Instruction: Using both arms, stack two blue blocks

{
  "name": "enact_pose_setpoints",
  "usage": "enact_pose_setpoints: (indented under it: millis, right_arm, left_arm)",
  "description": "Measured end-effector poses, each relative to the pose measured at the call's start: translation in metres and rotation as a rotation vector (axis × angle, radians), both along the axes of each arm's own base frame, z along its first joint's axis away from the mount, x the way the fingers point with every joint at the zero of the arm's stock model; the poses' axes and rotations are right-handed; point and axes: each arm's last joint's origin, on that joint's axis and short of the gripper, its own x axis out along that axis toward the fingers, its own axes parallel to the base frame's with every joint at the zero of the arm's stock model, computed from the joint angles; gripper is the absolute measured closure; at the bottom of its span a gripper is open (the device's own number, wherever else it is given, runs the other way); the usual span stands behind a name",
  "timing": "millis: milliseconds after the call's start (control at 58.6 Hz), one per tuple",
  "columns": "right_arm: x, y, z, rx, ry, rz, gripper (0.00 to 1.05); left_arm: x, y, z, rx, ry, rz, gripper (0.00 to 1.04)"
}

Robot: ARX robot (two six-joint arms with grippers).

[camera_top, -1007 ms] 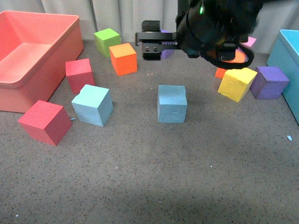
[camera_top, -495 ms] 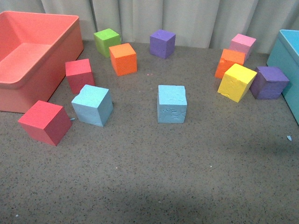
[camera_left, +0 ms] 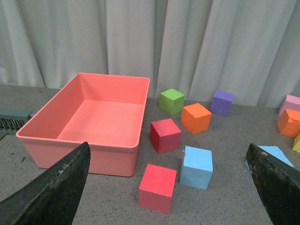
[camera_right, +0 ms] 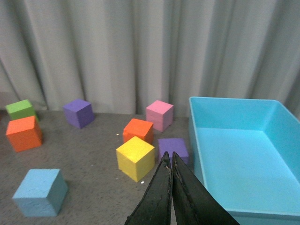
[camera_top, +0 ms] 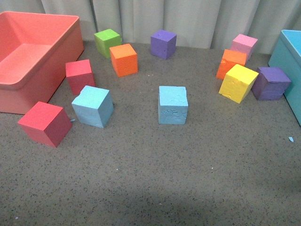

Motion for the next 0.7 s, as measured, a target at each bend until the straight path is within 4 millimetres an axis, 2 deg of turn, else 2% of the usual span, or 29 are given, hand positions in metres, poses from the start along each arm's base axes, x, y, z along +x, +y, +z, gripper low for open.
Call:
enact_pose_setpoints:
  millis: [137, 700]
  right_arm:
    - [-0.01, -0.008, 0.0, 0.001, -0.002, -0.018, 1.04]
    - [-0.04, -0.008, 0.005, 0.001, -0.018, -0.013, 1.04]
  left_arm:
    - [0.0, 0.0, 0.0, 0.0, 0.0, 0.0, 0.07]
    - [0.0, 0.0, 0.0, 0.0, 0.0, 0.0, 0.07]
